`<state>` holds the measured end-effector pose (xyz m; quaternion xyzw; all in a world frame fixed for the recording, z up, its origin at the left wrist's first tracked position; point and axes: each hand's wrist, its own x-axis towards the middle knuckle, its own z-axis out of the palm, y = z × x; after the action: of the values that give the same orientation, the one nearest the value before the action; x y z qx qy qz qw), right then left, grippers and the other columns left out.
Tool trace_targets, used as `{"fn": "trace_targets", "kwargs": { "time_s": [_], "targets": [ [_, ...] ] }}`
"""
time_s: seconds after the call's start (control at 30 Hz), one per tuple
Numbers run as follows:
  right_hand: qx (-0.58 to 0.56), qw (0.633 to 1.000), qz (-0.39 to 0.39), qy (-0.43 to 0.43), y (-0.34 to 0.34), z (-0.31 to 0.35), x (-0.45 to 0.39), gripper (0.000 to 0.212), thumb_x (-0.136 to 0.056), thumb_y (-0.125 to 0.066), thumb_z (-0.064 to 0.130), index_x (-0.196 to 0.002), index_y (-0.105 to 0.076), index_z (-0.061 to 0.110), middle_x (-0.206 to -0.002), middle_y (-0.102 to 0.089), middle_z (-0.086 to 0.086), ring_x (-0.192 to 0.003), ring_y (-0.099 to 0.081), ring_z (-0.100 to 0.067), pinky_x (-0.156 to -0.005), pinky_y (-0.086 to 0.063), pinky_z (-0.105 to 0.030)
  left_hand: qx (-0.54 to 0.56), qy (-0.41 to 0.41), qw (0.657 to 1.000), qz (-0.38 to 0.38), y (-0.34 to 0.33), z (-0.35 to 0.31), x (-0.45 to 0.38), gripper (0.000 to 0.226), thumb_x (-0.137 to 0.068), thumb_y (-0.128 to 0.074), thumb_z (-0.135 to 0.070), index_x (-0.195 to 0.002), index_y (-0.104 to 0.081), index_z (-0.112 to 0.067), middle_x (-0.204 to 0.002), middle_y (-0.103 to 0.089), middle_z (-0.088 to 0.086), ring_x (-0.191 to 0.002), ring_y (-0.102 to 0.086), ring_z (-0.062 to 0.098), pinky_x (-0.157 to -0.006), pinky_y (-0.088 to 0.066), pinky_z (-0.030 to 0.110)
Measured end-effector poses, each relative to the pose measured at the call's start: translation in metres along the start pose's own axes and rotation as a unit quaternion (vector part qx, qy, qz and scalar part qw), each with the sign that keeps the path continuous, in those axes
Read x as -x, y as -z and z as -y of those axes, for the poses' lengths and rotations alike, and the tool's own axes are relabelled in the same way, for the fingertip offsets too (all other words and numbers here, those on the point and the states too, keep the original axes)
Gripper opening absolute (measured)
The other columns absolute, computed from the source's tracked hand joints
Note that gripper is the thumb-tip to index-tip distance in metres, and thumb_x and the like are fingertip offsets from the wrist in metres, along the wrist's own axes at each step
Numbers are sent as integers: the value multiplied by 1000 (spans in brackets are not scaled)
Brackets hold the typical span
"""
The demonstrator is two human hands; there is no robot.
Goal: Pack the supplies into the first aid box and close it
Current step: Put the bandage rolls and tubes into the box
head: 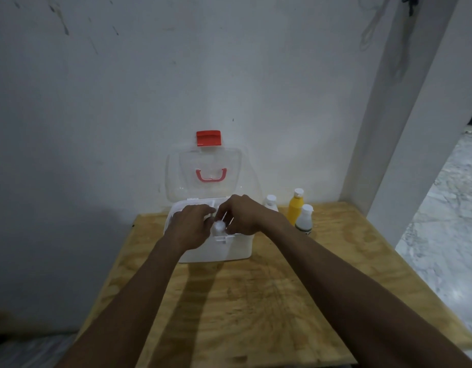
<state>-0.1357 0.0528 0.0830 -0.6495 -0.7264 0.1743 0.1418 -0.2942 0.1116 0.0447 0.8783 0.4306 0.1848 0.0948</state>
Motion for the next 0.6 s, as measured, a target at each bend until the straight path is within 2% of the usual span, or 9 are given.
{"fn": "trace_targets", "kwargs": {
  "time_s": [0.07, 0.2, 0.3, 0.5, 0.6],
  "targets": [
    [-9, 1000, 4, -5, 0, 1, 0, 37, -82, -71, 3, -118, -68, 10, -113, -71, -10, -100, -67, -23, -93, -53, -35, 3, -3, 1000, 3, 0, 2, 1, 30, -95, -51, -26, -120, -67, -21, -114, -72, 2, -100, -66, 21, -87, -54, 44],
    [-18, 1000, 10, -14, 1, 1, 1, 36, -84, -69, -1, -119, -66, 5, -113, -71, -11, -99, -69, -20, -83, -52, -24, 5, -7, 1000, 3, -1, 5, 3, 33, -97, -47, -21, -126, -63, -19, -123, -69, 3, -111, -63, 22, -95, -51, 45],
    [-30, 999, 12, -18, 2, 1, 2, 36, -84, -68, -3, -119, -66, 4, -112, -72, -11, -98, -70, -18, -80, -52, -22, 5, -9, 1000, 3, -2, 5, 4, 33, -97, -47, -20, -127, -63, -18, -124, -68, 3, -112, -62, 22, -96, -50, 45],
    [-47, 999, 3, -24, 5, 4, 7, 35, -85, -67, -5, -119, -65, 0, -111, -71, -14, -95, -71, -23, -80, -54, -25, 5, -10, 1000, 0, -1, 5, 5, 33, -98, -47, -20, -127, -63, -19, -126, -67, 3, -112, -62, 23, -95, -51, 46],
    [-45, 999, -1, -28, 9, 4, 9, 36, -83, -69, -5, -119, -65, 0, -111, -72, -15, -96, -71, -24, -86, -56, -32, 8, -10, 1000, -7, -2, 4, 5, 32, -97, -49, -19, -126, -63, -18, -123, -68, 3, -109, -63, 23, -94, -52, 45]
  ]
}}
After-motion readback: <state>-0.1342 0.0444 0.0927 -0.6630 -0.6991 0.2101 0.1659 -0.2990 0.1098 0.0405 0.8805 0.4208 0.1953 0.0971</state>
